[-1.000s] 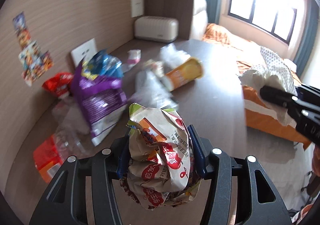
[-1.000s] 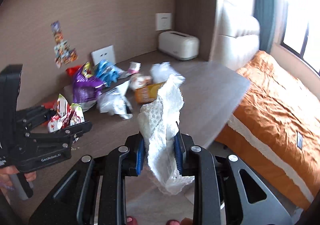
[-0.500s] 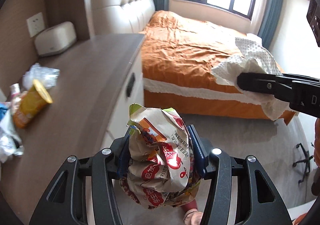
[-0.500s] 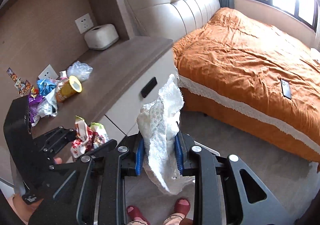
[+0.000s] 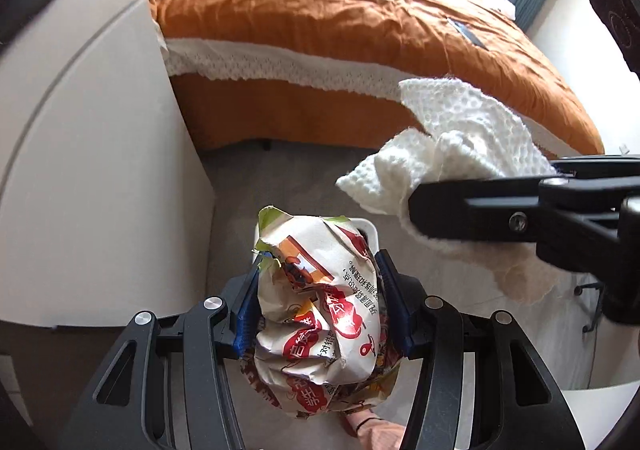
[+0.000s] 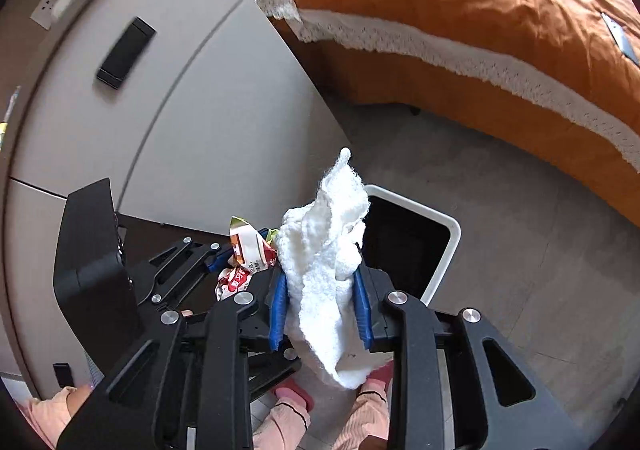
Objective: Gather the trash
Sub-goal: 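Carry the wrapper and tissue to the white bin and open both tools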
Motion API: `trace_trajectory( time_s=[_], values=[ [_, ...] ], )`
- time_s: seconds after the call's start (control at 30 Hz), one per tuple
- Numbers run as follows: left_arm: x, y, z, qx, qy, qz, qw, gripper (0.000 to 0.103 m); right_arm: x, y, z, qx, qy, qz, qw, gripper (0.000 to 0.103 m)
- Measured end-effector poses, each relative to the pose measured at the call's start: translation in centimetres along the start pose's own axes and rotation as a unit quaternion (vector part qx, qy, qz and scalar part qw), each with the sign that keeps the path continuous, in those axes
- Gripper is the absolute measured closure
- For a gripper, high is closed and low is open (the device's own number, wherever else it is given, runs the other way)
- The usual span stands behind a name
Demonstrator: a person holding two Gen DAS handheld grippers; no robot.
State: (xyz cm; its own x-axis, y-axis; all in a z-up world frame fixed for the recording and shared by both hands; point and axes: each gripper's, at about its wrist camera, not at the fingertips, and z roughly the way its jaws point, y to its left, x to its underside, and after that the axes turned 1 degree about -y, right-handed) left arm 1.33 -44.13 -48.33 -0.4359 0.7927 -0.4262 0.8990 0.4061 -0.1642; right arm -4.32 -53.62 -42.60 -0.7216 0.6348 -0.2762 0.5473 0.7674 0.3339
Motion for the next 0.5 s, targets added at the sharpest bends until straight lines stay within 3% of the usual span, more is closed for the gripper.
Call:
trace_trajectory(
  time_s=[0.13, 0.37, 0.4, 0.43, 0.47, 0.5],
  values=[
    [0.6, 1.0, 7.1, 0.001, 0.039, -0.015, 0.9991, 0.050, -0.2, -3.1, 6.0, 0.008, 0.024, 0.022, 0.999, 0.074],
    [2.3, 1.8, 14.7, 0.010, 0.099, -0.055, 0.9935, 0.049, 1.0, -7.2, 15.9, 0.020, 0.091, 0.054, 0.994, 0.073],
    [2.5, 1.8, 15.0, 0.008, 0.102, -0.059, 0.9930, 0.036, 1.2, -7.5, 16.8, 0.016, 0.098, 0.058, 0.993, 0.063],
    [2.6, 1.9, 15.6, 0.012, 0.106, -0.066, 0.9921, 0.020, 1.2, -7.6, 17.3, 0.014, 0.102, 0.060, 0.993, 0.032],
    [2.7, 2.3, 15.9, 0.010, 0.101, -0.075, 0.9919, 0.005, 1.3, -7.8, 17.7, 0.025, 0.103, 0.060, 0.993, 0.023],
    [2.8, 2.6, 16.1, -0.002, 0.102, -0.080, 0.9915, 0.005, 1.4, -8.0, 17.9, 0.029, 0.098, 0.059, 0.993, 0.015]
  ],
)
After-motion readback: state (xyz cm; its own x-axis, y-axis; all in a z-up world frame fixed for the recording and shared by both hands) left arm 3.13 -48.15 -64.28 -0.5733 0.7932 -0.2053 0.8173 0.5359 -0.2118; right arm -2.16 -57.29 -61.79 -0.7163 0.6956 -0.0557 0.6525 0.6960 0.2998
